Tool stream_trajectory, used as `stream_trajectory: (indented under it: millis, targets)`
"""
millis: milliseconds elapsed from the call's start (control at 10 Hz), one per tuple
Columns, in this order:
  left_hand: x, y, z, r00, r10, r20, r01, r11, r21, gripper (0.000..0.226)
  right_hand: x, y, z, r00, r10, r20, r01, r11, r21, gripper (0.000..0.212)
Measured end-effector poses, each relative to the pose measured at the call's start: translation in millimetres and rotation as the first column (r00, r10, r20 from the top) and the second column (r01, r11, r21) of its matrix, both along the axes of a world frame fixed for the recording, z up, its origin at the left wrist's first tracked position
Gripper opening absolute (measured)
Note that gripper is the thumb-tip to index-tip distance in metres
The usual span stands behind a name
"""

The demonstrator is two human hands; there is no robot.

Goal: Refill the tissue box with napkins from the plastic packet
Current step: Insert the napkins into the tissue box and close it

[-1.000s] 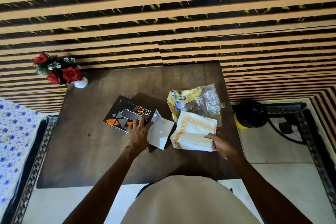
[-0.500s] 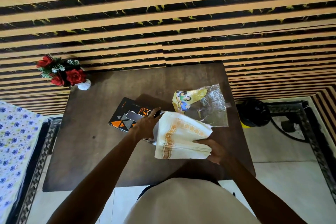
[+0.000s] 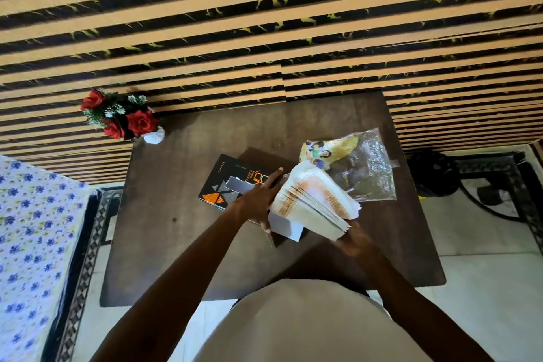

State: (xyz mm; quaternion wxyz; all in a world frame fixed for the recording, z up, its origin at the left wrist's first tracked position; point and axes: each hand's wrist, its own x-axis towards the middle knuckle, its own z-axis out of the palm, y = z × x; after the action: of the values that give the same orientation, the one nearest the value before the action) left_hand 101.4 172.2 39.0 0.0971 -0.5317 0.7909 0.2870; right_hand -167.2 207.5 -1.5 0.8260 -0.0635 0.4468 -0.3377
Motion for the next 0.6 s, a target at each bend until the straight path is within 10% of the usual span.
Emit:
stream_trajectory:
  millis: [200, 600]
  targets:
    - [7, -3, 0, 0.985, 0.086, -0.148, -0.078, 0.995, 0.060, 0.141, 18, -5, -2, 0.834, 0.329, -0.443, -0.345, 0.937, 0.046, 0.044]
    - [18, 8, -8, 0.955, 0.153, -0.254, -0.143, 0.988, 0.060, 0.134, 25, -10, 11, 0.581, 0.317, -0.749, -0.475, 0.880, 0.004, 0.039]
